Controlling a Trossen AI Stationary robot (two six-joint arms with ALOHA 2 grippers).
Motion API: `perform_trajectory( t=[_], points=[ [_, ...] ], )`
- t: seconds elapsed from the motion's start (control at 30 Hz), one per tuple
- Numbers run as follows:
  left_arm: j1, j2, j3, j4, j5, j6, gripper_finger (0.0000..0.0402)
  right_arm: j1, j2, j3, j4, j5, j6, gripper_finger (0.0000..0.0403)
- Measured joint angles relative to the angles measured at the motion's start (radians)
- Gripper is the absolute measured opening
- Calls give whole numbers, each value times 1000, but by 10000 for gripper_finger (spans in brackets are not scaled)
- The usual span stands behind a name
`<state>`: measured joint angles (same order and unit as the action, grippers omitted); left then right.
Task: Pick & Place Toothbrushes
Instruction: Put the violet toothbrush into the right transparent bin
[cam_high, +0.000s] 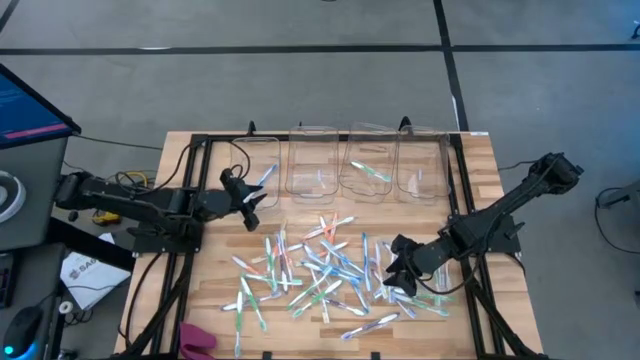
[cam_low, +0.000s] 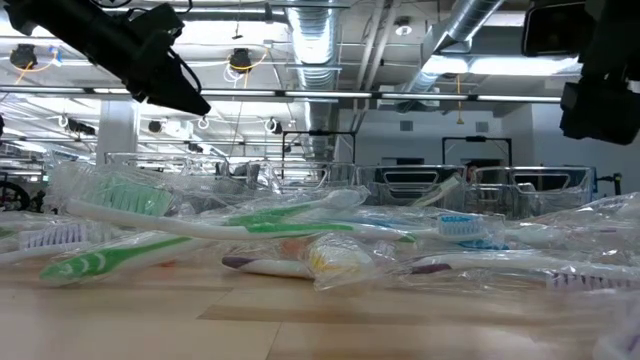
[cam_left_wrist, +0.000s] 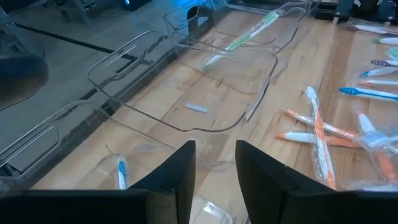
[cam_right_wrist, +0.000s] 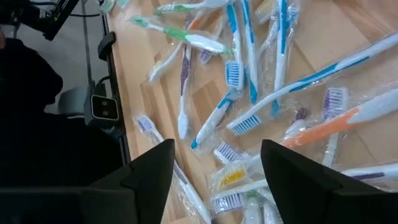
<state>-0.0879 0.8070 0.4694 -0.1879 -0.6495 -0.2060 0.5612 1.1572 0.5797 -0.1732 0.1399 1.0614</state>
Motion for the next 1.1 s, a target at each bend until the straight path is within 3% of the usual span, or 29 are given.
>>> perform_trajectory(
  t=[0.4, 0.57, 0.97, 1.1],
  points=[
    [0, 0, 0, 18, 0, 0, 105, -15, 0, 4, -240, -57, 314, 234],
    [0, 0, 0, 25, 0, 13, 104, -11, 17, 88, -370, -39, 384, 234],
    [1, 0, 0, 35, 0, 52, 104, -7, 285, 391, -816, -10, 568, 234],
    [1, 0, 0, 37, 0, 53, 104, -7, 348, 424, -827, -12, 621, 234]
  ],
)
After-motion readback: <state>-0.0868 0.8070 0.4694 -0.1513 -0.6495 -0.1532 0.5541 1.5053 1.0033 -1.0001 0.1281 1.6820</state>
